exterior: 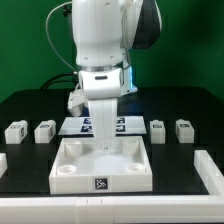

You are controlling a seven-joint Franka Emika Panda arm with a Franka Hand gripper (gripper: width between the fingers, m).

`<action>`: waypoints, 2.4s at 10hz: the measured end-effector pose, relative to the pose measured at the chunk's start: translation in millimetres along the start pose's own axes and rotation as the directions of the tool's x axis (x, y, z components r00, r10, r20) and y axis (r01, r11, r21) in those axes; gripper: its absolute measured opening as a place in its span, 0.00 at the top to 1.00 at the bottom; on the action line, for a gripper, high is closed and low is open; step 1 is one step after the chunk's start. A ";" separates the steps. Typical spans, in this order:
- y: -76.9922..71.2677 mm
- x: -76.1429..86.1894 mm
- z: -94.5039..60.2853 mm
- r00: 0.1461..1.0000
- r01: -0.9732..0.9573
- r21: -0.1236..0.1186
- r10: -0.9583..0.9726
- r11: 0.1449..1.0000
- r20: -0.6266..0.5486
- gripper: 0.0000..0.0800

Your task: Assemble one leg

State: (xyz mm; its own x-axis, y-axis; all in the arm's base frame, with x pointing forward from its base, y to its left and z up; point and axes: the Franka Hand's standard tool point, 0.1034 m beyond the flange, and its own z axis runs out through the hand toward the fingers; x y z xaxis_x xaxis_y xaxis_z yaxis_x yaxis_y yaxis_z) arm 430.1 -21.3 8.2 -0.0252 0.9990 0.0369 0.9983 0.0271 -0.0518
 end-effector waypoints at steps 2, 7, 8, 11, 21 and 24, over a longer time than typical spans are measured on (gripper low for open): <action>0.9 -3.5 1.3 1.000 -0.012 0.001 0.012 1.000 -0.001 0.19; 0.3 -4.1 2.1 1.000 -0.013 0.003 0.013 1.000 -0.001 0.92; 1.8 -4.3 1.2 1.000 -0.013 -0.004 0.013 1.000 -0.001 0.92; 3.9 -4.4 0.3 1.000 -0.013 -0.015 0.013 1.000 0.000 0.93; 76.3 85.4 2.0 0.995 -0.083 -0.054 0.080 0.995 -0.058 0.93; 76.0 85.0 2.3 0.995 -0.082 -0.054 0.079 0.995 -0.058 0.93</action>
Offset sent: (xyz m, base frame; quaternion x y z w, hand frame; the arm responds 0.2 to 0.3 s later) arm 0.0000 0.0000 0.0000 0.0000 0.0000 0.0000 1.0000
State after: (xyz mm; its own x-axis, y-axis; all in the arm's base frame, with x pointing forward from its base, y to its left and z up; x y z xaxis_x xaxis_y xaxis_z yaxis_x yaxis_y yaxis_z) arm 503.7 65.7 5.1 0.0567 0.9943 0.0903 0.9984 -0.0569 -0.0006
